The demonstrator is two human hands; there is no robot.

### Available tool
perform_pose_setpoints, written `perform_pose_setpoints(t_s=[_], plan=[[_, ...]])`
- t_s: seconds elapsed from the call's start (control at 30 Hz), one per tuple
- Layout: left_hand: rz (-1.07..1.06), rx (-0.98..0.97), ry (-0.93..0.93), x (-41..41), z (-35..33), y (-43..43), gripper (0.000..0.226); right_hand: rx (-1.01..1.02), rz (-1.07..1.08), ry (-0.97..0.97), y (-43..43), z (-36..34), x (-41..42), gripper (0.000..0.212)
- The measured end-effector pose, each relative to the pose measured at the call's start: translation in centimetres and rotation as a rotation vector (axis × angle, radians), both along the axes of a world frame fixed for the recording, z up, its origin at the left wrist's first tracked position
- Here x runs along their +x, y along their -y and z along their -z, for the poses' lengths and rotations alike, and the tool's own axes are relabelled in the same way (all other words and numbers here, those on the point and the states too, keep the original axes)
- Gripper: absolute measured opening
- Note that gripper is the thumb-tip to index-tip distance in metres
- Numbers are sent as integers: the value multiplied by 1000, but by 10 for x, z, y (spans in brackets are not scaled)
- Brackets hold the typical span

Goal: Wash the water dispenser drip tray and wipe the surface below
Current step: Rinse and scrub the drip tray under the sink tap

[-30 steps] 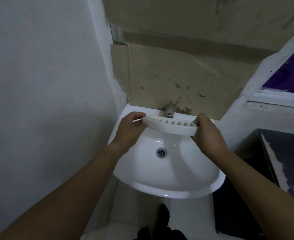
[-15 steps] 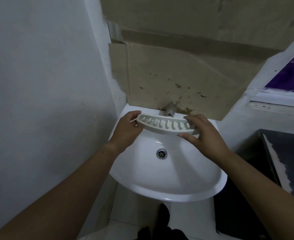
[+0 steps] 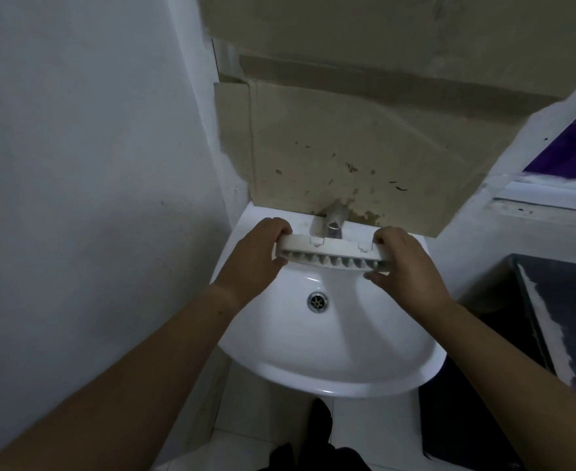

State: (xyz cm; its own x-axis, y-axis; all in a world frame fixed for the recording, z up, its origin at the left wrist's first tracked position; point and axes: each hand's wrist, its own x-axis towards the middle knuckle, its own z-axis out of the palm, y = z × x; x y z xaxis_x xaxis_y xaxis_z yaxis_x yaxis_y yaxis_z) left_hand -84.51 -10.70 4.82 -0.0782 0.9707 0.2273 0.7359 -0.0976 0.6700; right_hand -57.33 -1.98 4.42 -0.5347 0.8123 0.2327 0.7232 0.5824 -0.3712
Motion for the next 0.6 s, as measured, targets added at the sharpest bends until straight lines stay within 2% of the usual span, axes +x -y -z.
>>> perform_pose_setpoints(t_s=[0.17,0.3,0.43,0.53,0.6], plan=[[-10,68,-135,1,-7,3,35,52,2,13,0,-2,-1,45],[-17,81,-125,0,-7,7,35,72,14,-2,4,-1,0,42],[-38,90,20,1,-8,8,40,19,67,-84,8,-5,0,48],[-69,57,193,3,-19,6,42,-207,148,-292,11,-18,4,66],[-99,18,390,2,-29,5,42,-349,179,-433,12,-25,9,70]])
